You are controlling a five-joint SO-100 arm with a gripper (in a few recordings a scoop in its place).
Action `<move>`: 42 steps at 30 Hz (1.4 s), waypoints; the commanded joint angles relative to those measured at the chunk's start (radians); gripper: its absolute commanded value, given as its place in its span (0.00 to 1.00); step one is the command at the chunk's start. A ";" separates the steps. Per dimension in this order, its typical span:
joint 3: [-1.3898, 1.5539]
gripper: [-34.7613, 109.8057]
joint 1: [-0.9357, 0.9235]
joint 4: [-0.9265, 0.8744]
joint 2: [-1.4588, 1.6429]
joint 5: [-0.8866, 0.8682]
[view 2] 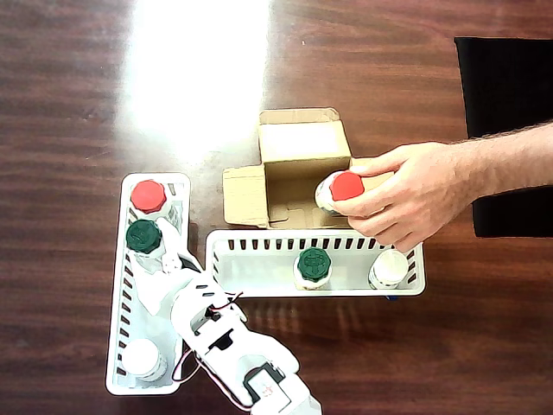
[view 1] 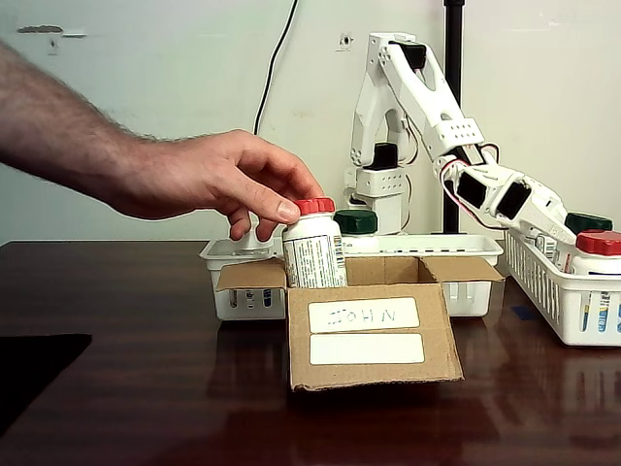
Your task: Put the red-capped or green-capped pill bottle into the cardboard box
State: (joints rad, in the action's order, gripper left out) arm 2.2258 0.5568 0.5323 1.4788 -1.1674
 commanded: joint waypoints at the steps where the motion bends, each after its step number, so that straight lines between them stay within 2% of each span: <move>1: -0.052 0.24 0.002 -0.147 0.218 0.025; 3: -0.084 0.28 0.012 -0.256 0.305 0.048; 9: -0.298 0.24 0.051 -0.637 0.511 0.126; 16: -0.641 0.23 0.067 -0.992 0.569 0.189; 24: -0.999 0.23 -0.080 -1.285 0.514 0.169; 31: -1.410 0.23 -0.314 -1.454 0.259 0.123; 34: -1.505 0.23 -0.411 -1.460 0.155 0.089; 38: -1.470 0.23 -0.492 -1.413 0.080 0.067; 42: -1.213 0.23 -0.552 -1.255 0.130 0.043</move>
State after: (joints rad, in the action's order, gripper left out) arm 0.8851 0.0445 -0.8437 1.5186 -1.0922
